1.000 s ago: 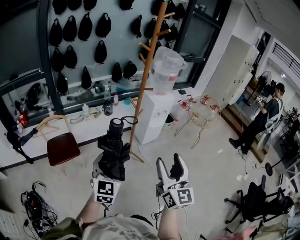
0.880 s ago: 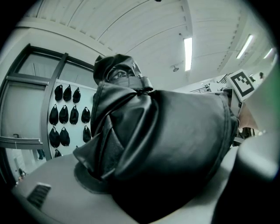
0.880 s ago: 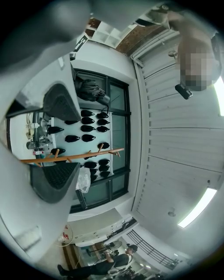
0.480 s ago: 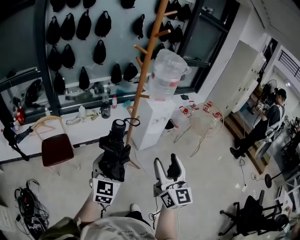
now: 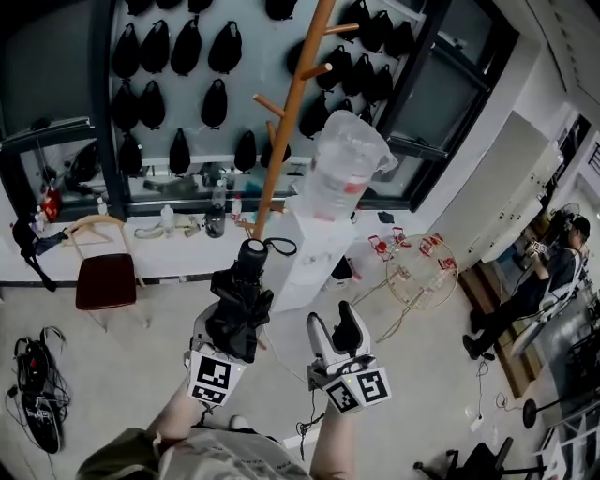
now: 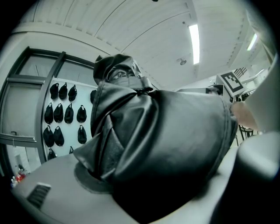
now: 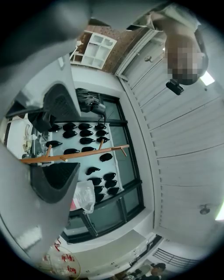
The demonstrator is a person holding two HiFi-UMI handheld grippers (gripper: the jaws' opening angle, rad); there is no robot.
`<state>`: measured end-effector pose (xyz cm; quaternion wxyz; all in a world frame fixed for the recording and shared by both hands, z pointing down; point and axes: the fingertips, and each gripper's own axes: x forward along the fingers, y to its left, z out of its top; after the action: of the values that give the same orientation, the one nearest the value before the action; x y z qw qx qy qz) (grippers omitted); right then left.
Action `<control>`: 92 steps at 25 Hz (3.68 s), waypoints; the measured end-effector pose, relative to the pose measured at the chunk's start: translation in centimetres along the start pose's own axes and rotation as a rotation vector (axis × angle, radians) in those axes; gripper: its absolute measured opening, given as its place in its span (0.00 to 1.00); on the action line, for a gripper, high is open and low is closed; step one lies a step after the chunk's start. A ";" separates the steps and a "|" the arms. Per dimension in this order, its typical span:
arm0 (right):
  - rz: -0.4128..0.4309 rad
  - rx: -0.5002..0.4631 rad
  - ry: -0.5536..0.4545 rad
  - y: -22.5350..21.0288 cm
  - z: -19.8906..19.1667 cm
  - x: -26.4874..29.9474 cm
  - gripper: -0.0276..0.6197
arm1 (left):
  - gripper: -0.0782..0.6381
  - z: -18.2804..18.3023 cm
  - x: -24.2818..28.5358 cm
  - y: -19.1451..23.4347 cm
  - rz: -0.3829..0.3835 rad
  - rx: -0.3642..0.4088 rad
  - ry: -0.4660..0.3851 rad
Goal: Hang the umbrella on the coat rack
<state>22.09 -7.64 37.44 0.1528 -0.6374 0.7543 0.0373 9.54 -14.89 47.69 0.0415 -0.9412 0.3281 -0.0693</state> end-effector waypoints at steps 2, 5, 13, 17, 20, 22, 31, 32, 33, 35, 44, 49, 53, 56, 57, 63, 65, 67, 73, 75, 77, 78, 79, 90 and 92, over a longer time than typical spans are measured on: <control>0.056 0.022 0.003 -1.0 0.3 0.4 0.49 | 0.57 0.2 1.3 -1.2 0.005 0.001 -0.004; 0.149 0.050 0.008 -1.8 0.9 0.9 0.49 | 0.57 0.4 2.8 -2.8 0.006 0.008 -0.007; 0.421 0.134 0.050 -0.1 1.2 3.8 0.60 | 0.57 0.5 5.8 -5.4 -0.024 0.048 -0.007; 0.483 0.138 0.076 0.7 0.4 5.5 0.60 | 0.57 0.5 7.2 -5.8 -0.054 0.069 -0.010; 0.513 0.150 0.093 1.0 -0.3 6.9 0.60 | 0.57 0.5 8.1 -5.7 -0.082 0.082 -0.020; 0.525 0.155 0.109 1.3 -0.8 7.9 0.60 | 0.57 0.6 8.6 -5.4 -0.101 0.077 -0.030; 0.560 0.150 0.134 2.7 -2.0 11.9 0.41 | 0.57 0.6 10.3 -2.2 -0.182 0.071 -0.041; 0.554 0.142 0.134 3.0 -2.0 12.5 0.40 | 0.58 0.6 10.5 -1.6 -0.190 0.073 -0.043; 0.544 0.134 0.133 3.1 -2.1 13.1 0.37 | 0.58 0.7 10.7 -1.0 -0.200 0.074 -0.045; 0.521 0.128 0.130 3.3 -2.1 14.3 0.34 | 0.60 1.0 11.1 0.0 -0.224 0.076 -0.047; 0.489 0.121 0.101 4.3 -0.8 18.8 0.31 | 0.69 2.6 12.3 4.5 -0.226 0.117 -0.090; 0.432 0.150 0.040 2.9 0.6 19.9 0.30 | 0.73 2.3 12.2 5.9 -0.210 0.089 -0.066; 0.440 0.151 0.028 2.4 1.3 20.5 0.30 | 0.73 2.0 12.7 5.9 -0.196 0.080 -0.064; 0.465 0.141 0.029 2.2 1.9 20.8 0.30 | 0.73 2.2 13.3 5.3 -0.185 0.095 -0.067; 0.475 0.139 0.030 2.0 2.2 21.0 0.30 | 0.73 2.5 13.6 5.2 -0.181 0.091 -0.073; 0.545 0.138 0.024 0.1 4.2 22.2 0.29 | 0.69 4.8 15.9 4.9 -0.128 0.091 -0.088; 0.577 0.130 0.019 -0.5 5.3 23.0 0.29 | 0.69 6.1 16.9 5.1 -0.107 0.093 -0.105; 0.612 0.120 0.016 -1.0 6.3 23.8 0.29 | 0.69 7.3 17.8 5.4 -0.086 0.090 -0.116; 0.701 0.107 0.016 -2.0 9.1 26.4 0.29 | 0.69 10.5 19.9 6.6 -0.022 0.080 -0.147; 0.726 0.105 0.013 -2.0 9.8 27.0 0.29 | 0.69 11.4 20.3 7.1 -0.002 0.089 -0.154; 0.744 0.103 0.011 -2.0 10.6 27.6 0.29 | 0.69 12.4 20.5 7.5 0.011 0.099 -0.161; 0.752 0.100 0.010 -1.9 10.9 27.9 0.29 | 0.69 12.8 20.5 7.8 0.016 0.102 -0.166; 0.760 0.097 0.008 -1.8 11.2 28.2 0.29 | 0.69 13.2 20.6 8.0 0.022 0.105 -0.170; 0.827 0.081 0.004 -0.4 13.6 31.4 0.29 | 0.69 16.2 20.7 11.1 0.072 0.119 -0.210; 0.832 0.080 0.007 -0.2 14.0 31.8 0.29 | 0.69 16.7 20.7 11.4 0.075 0.121 -0.216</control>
<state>20.40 -34.36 15.35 0.1467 -0.2718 0.9489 0.0644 21.20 -36.18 31.94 0.1357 -0.9259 0.3521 0.0143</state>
